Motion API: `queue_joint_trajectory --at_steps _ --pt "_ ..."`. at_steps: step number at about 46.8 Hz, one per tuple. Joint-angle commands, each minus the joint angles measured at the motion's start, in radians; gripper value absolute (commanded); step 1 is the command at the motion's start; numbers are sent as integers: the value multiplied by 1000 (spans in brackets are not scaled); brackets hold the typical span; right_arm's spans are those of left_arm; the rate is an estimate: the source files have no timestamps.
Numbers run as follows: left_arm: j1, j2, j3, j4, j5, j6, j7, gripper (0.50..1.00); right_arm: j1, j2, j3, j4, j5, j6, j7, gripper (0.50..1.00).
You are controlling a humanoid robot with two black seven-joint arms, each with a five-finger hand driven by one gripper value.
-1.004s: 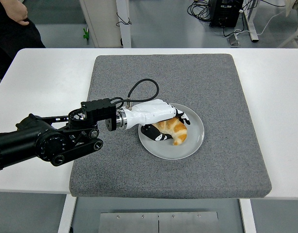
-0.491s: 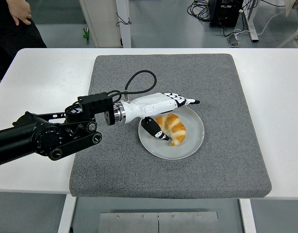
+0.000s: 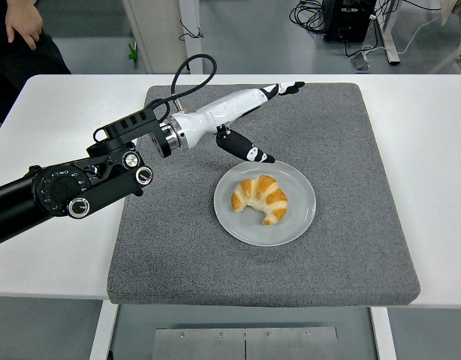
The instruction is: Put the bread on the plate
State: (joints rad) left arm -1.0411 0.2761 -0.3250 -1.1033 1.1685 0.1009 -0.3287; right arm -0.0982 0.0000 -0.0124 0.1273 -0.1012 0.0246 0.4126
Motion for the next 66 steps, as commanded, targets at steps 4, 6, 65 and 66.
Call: queue_joint_trajectory --at_steps 4,6,65,66 --pt "13 9 -37 5 -128 9 -52 971 0 0 0 0 0 0 0 1000" --pt "13 11 -43 5 -154 17 -53 971 0 0 -1 0 0 2 0 1000" --pt "73 -164 -242 401 -971 131 -64 969 0 0 0 0 0 0 0 1000" --pt "73 -170 -246 408 -974 131 -62 969 0 0 0 0 0 0 0 1000"
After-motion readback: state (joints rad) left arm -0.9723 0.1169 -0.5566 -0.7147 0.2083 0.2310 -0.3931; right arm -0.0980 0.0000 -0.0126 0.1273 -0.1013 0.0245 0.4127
